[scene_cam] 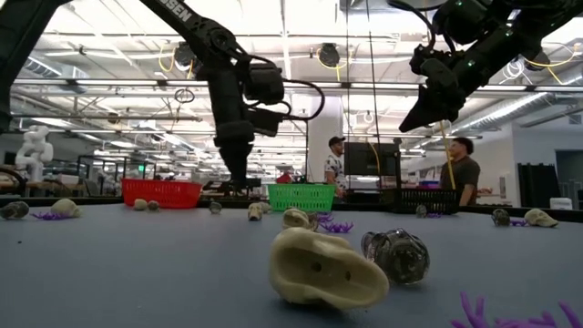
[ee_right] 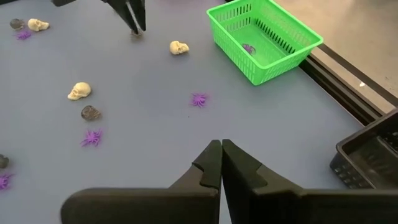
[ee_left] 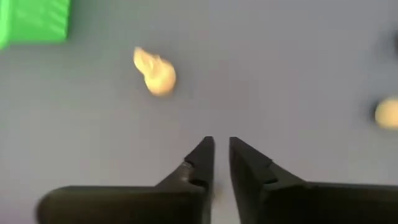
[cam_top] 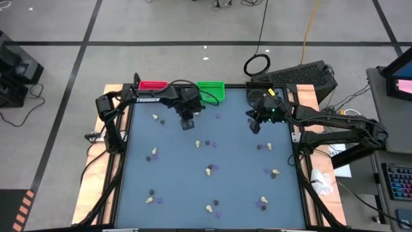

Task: Sort Halloween decoration
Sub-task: Put the black skull toy into the red bin

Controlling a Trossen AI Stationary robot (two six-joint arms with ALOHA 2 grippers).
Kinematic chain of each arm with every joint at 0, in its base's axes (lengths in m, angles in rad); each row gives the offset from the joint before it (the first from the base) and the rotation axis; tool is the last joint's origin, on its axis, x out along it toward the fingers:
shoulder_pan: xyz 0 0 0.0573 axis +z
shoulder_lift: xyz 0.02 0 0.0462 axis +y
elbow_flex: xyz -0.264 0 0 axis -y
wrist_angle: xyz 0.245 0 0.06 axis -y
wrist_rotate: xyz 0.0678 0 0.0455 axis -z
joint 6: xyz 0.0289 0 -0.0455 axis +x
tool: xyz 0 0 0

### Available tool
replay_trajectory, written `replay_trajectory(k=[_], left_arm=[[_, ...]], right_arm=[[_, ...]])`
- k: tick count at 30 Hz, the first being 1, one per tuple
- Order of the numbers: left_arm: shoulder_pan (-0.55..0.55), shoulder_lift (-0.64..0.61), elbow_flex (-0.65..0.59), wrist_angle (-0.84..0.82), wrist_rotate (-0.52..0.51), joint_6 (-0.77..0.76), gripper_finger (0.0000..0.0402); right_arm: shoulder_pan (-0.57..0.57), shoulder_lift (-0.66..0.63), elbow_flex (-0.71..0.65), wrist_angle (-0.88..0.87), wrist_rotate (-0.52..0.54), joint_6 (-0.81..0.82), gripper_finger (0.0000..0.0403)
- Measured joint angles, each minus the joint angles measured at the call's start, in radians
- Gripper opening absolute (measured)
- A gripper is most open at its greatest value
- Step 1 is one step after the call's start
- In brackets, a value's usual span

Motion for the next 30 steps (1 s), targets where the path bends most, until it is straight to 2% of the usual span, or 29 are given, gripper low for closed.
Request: replay_trajectory(k=[3,7,11,16,20,26,30], left_arm=[[0.000,0.000,0.000,-0.053,-0.001,0.025,0.0100],[0.000,0.000,0.000,-0.078,-0.056,0.026,0.0157],[0.010,0.000,-0.008,-0.065,-0.070,0.029,0.0194],[0.014,0.010,-0.094,-0.041,-0.074,0.111,0.0200],[0.015,0.012,-0.155,0.054,-0.076,0.159,0.0200],[0.015,0.010,-0.173,0.099,-0.074,0.192,0.0198],[0.016,0.011,-0.174,0.101,-0.070,0.211,0.0172]], right_arm=[[0.006,0.000,0.000,0.000,0.000,0.000,0.0000],[0.006,0.000,0.000,0.000,0.000,0.000,0.0000],[0.006,0.000,0.000,0.000,0.000,-0.002,0.0000],[0.006,0.000,0.000,0.000,0.000,-0.002,0.0000],[0.006,0.000,0.000,0.000,0.000,-0.006,0.0000],[0.006,0.000,0.000,0.000,0.001,-0.006,0.0000],[0.006,0.000,0.000,0.000,0.002,-0.004,0.0000]])
